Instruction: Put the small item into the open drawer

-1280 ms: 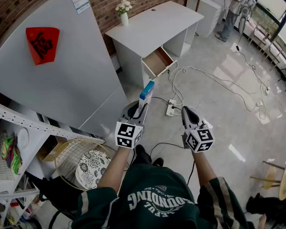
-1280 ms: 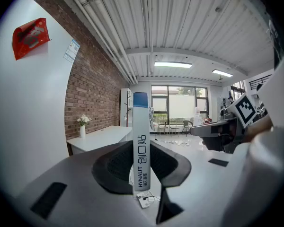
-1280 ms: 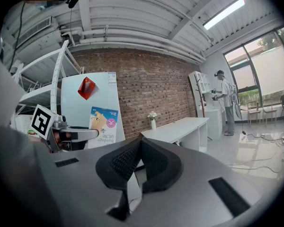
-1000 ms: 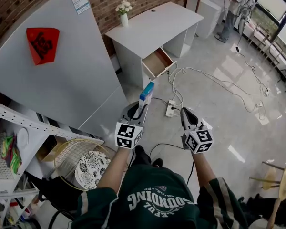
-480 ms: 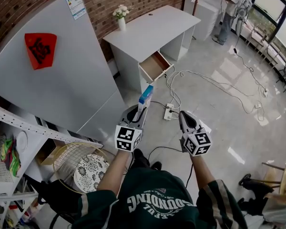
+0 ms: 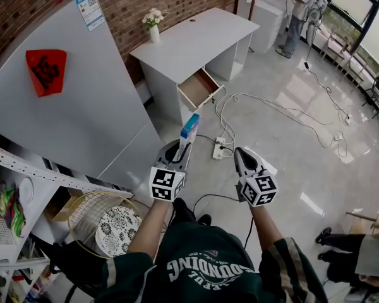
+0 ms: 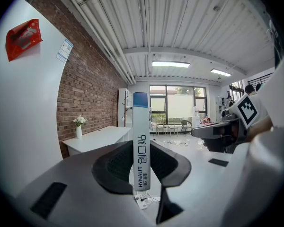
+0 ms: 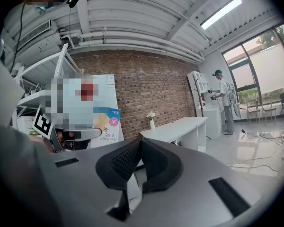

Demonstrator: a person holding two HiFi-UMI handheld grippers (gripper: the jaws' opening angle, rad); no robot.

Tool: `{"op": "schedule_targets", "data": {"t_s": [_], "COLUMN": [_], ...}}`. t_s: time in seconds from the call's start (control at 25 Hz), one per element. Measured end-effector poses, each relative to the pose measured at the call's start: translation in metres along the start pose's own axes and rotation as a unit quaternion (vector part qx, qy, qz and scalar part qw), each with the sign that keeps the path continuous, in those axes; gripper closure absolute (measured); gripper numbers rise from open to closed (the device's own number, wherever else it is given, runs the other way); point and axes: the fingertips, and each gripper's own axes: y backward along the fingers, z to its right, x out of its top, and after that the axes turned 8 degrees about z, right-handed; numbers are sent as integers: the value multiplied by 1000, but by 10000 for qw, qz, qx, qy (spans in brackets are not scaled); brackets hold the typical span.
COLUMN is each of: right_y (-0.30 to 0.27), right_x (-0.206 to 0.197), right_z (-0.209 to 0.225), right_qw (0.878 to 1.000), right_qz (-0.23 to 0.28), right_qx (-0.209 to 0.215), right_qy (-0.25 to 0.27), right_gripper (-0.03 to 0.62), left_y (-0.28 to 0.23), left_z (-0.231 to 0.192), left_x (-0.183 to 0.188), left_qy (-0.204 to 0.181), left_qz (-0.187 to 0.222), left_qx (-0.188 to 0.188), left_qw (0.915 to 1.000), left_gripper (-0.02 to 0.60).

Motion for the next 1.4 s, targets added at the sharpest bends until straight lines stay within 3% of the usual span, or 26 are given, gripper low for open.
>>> {"op": "schedule_targets", "data": {"t_s": [0.72, 1.4], "right_y": [4, -110], "right_x": [4, 10], "right_z": [43, 120], "right_qw": [9995, 9992], "right_qz": [36, -218], "right_qx": [-261, -175], "right_qy": [-150, -298], "right_gripper": [569, 571], "left_y": [-51, -178], "left_z": [15, -35], "left_x": [2, -6], "left_qy": [51, 127], "left_qz": [36, -137], "left_qx": [-267, -304], "left_qw": [9996, 9994], "left_gripper": [483, 483]}}
